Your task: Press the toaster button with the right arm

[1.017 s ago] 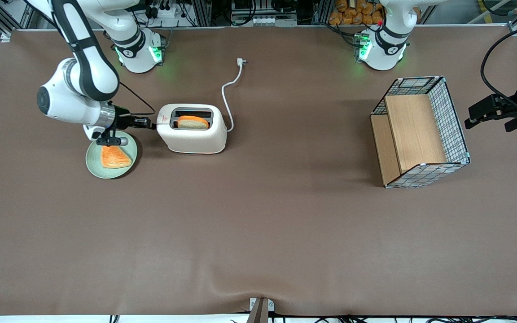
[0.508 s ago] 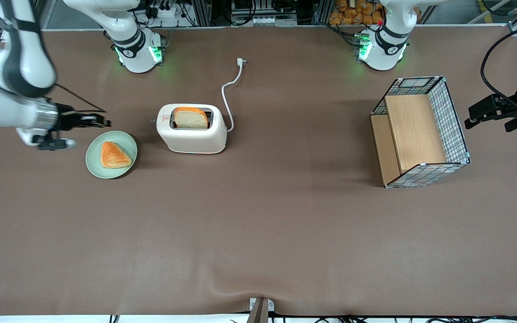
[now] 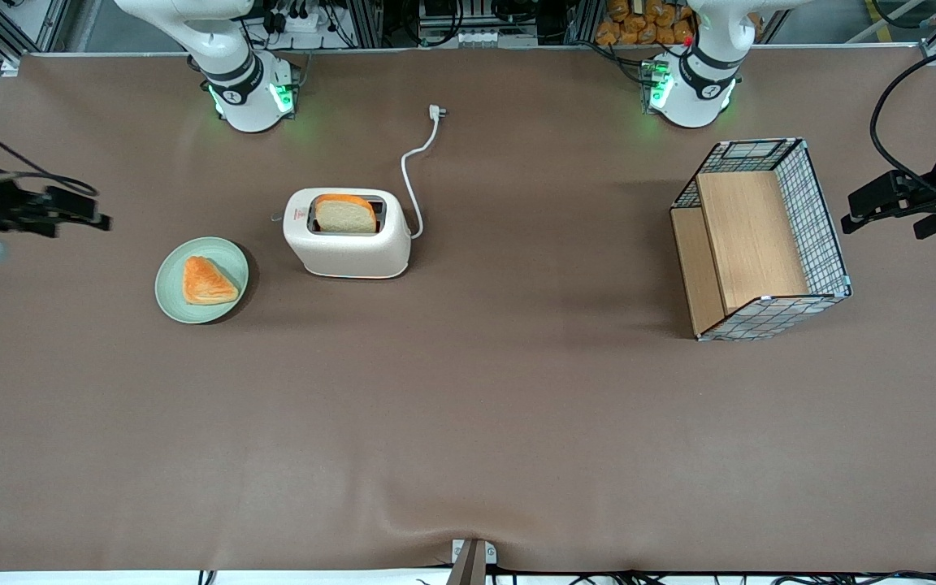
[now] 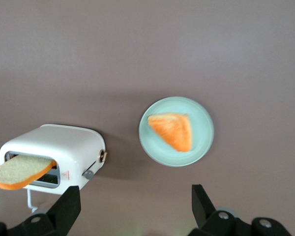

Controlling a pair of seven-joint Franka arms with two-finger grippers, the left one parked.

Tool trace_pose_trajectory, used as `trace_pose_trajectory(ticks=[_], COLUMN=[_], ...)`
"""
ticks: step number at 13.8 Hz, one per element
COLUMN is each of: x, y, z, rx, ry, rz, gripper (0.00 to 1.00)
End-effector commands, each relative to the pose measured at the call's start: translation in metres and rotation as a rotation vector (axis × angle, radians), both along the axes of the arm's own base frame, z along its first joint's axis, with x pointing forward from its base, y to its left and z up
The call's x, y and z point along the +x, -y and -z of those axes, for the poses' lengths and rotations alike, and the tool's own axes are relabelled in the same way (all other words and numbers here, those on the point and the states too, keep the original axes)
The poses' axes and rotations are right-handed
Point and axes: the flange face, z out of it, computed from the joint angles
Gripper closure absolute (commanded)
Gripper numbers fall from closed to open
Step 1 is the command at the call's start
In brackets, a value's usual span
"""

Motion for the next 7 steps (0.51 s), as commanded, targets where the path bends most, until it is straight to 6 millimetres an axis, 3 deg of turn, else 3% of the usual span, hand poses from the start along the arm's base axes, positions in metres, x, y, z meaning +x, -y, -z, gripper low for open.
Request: trace_pose_trajectory(ticks=[1,5,7], x=[0.022,0.019,0.011], y=[0.009,0.0,-0.026], z=[-0.032,-0.072,-0.095], rx=[-0.07,-0.133,-0.132], ry=[0.038,0.097,0.112], rz=[0.004,-0.017,-0.049], gripper=[0.0,0.0,0.0])
